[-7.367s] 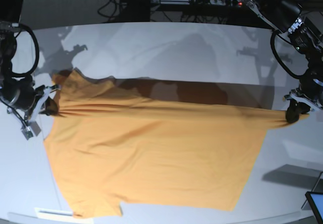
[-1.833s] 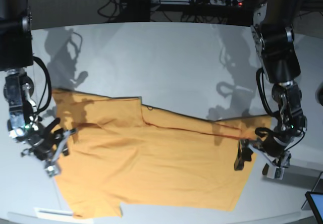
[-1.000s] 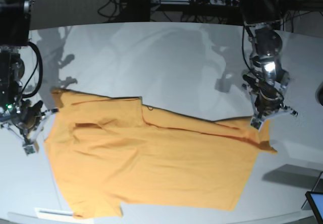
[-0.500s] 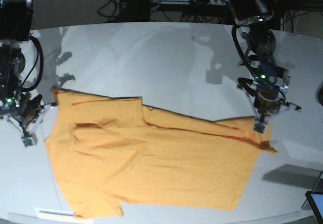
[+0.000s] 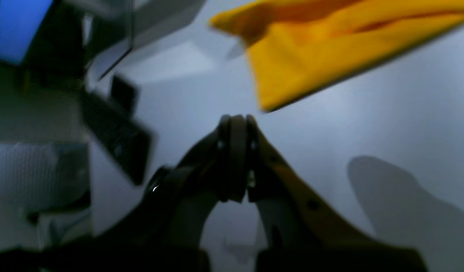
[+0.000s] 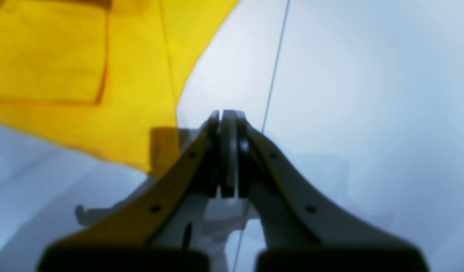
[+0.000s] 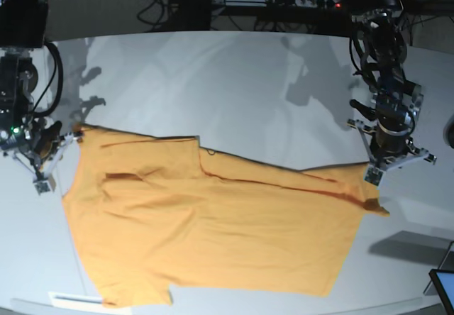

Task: Fold the T-shirt properly
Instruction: 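Open both grippers, release the folded edge, and raise them away, then move the right gripper to the folded edge by the sleeve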

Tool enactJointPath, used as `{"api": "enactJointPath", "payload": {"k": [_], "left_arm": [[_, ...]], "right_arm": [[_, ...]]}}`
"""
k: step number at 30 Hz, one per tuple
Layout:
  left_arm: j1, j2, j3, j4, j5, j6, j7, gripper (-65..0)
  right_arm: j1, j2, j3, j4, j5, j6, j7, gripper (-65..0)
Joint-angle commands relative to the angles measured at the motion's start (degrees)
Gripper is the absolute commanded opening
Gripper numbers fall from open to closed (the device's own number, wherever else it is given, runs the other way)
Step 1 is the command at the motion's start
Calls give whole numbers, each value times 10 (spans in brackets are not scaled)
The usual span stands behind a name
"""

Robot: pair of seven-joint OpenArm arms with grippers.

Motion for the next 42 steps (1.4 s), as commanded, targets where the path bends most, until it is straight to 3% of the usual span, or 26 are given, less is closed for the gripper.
{"api": "enactJointPath", "payload": {"k": [1,5,8,13,16,20,26,34,42], "left_arm": [[-1,-5,-21,11,-3,4,-8,-650],[2,32,-143,10,-101,3,2,-650],[-6,39,-231,10,-190,1,67,-650],[-5,25,-307,9,-359,0,174,-650],[-4,7,-310,1,-417,0,213,-553],[6,7,-324,3,-432,1,220,-386],[8,11,-351,2,-433,1,219,-299],[7,27,-349,2,-433,0,218,-282],[1,33,-348,2,-433,0,217,-282]], "right_arm": [[5,9,6,24,4,0,6,-650],[-17,-9,56,73,6,1,-21,-646],[-16,-28,112,97,6,3,-72,-625],[-30,-52,143,140,6,15,-99,-463],[-36,-66,146,145,6,43,-113,-354],[-37,-97,206,144,6,71,-128,-268],[-62,-106,238,145,20,84,-128,-149],[-88,-107,297,125,198,81,-128,-129],[-100,-102,357,6,353,80,-128,-128]]}}
